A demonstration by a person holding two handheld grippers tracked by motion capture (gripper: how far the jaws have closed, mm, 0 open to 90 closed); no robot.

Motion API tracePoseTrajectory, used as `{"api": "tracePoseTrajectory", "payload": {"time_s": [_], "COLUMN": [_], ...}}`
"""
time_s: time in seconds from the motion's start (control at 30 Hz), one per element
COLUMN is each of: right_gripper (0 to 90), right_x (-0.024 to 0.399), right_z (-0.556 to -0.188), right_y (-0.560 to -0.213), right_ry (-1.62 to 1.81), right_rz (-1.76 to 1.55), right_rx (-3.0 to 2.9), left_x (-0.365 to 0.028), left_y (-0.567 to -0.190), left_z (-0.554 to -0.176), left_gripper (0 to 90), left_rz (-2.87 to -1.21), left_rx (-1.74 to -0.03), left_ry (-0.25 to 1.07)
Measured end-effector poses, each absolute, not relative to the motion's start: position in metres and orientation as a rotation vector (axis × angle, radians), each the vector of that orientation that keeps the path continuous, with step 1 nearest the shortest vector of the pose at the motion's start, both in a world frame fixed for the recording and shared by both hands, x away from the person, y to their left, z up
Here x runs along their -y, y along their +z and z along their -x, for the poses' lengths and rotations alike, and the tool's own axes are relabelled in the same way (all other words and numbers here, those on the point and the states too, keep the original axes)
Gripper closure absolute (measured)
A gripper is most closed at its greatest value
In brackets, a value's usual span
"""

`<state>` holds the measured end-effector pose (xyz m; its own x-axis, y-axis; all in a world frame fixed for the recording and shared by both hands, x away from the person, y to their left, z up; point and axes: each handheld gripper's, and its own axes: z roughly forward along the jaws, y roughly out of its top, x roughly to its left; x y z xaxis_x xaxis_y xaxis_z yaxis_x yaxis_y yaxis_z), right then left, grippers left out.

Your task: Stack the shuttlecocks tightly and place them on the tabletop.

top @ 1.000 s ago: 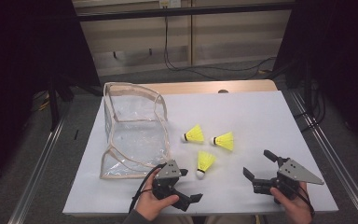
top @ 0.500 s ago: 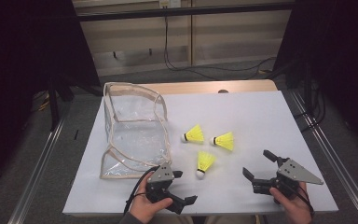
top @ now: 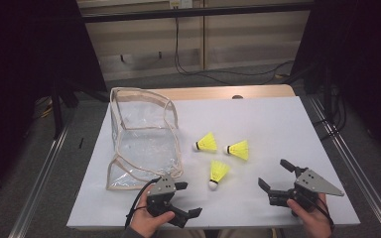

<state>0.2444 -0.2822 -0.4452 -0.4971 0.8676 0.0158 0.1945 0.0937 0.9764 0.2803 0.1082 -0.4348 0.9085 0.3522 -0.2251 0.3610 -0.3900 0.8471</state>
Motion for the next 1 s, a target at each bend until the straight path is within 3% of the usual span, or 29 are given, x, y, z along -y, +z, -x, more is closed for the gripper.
{"api": "tracePoseTrajectory", "payload": {"time_s": [1.0], "right_gripper": [2.9], "right_x": [0.281], "right_z": [-0.245], "right_y": [-0.445], "right_ry": [1.436], "right_rz": [-1.039], "right_rx": [-1.778], "left_x": [-0.148], "left_y": [-0.432], "left_z": [-0.285], "left_gripper": [4.3], "left_rz": [-1.953], "left_rx": [-0.568], "left_ry": [0.07]}}
